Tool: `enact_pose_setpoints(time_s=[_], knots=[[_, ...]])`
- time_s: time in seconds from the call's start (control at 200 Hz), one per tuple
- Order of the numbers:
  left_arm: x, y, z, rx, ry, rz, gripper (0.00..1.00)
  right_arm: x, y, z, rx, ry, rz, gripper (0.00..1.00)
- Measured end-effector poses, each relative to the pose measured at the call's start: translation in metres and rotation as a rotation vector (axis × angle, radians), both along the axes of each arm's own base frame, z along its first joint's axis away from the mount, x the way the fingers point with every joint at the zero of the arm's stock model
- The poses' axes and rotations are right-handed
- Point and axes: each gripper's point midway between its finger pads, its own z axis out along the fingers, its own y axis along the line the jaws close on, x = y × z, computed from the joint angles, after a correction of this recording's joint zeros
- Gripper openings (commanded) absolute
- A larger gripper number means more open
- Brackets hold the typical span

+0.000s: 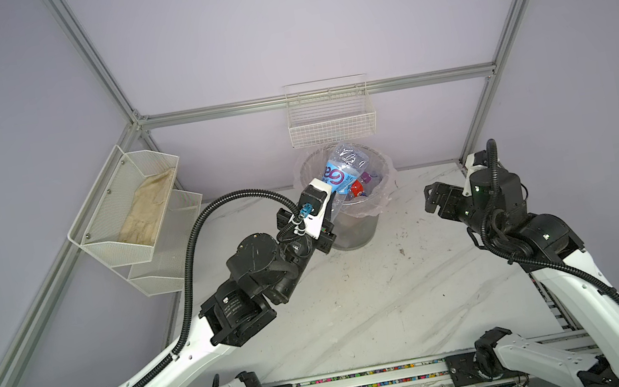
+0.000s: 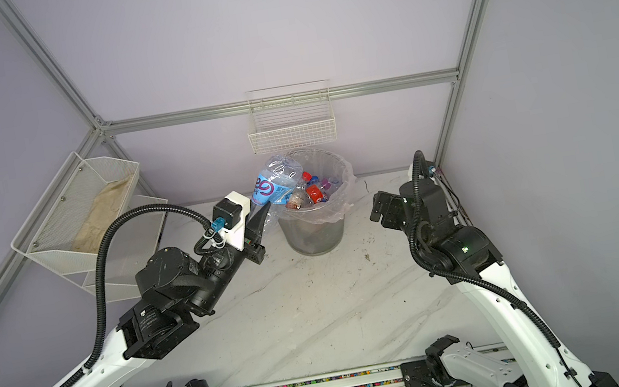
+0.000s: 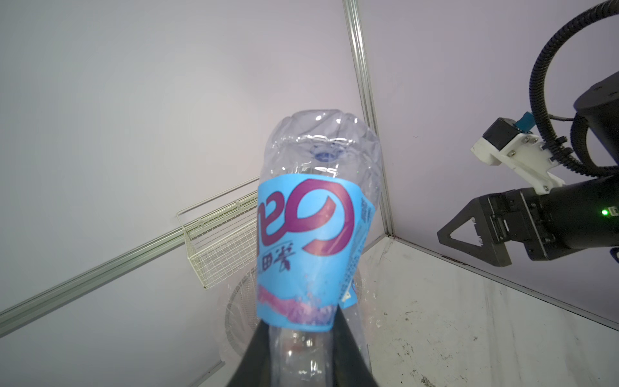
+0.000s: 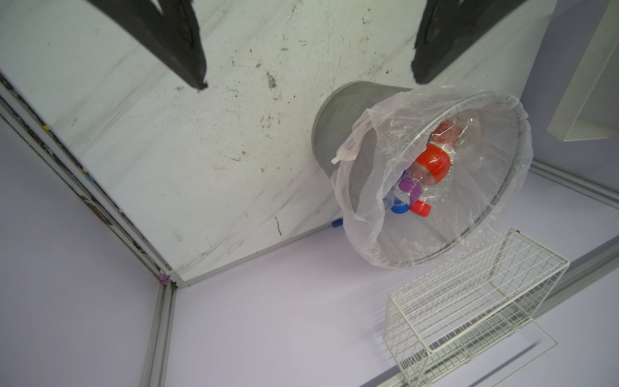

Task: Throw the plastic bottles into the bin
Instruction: 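Lift the blue-labelled bottle with the left gripper up over the wastebasket, then open the left gripper to drop the blue-labelled bottle into the wastebasket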

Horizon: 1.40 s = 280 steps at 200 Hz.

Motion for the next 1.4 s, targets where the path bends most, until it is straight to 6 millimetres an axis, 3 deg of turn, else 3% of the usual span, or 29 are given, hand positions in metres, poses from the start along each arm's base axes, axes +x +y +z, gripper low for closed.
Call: enact_pose_setpoints(time_s=[0.34, 0.815, 1.06, 1.23, 1.275, 1.345, 1.375, 1.4], knots=[[0.002, -0.009, 0.03, 0.011, -0.075, -0.003, 0.2, 0.0, 0.0, 0.0, 0.0, 0.001, 0.0, 0.98], [0.022, -0.028, 0.046, 0.034, -0.113, 0.009, 0.2, 0.007, 0.003, -0.006, -0.008, 0.019, 0.001, 0.98], [0.063, -0.028, 0.042, 0.034, -0.085, 0.037, 0.2, 0.007, 0.003, -0.006, -0.008, 0.019, 0.001, 0.98], [0.127, -0.03, 0.012, 0.058, 0.009, 0.073, 0.21, 0.007, 0.003, -0.006, -0.007, 0.019, 0.002, 0.98], [0.148, -0.033, -0.006, 0.081, 0.053, 0.078, 0.32, 0.007, 0.004, -0.006, -0.006, 0.019, 0.003, 0.98], [0.179, -0.039, -0.042, 0.135, 0.143, 0.09, 0.89, 0.007, 0.004, -0.005, -0.005, 0.017, 0.004, 0.97], [0.193, -0.042, -0.06, 0.165, 0.191, 0.101, 0.99, 0.007, 0.004, -0.004, -0.004, 0.015, 0.004, 0.98], [0.202, -0.043, -0.072, 0.187, 0.223, 0.11, 1.0, 0.006, 0.004, -0.003, -0.002, 0.011, 0.005, 0.98]])
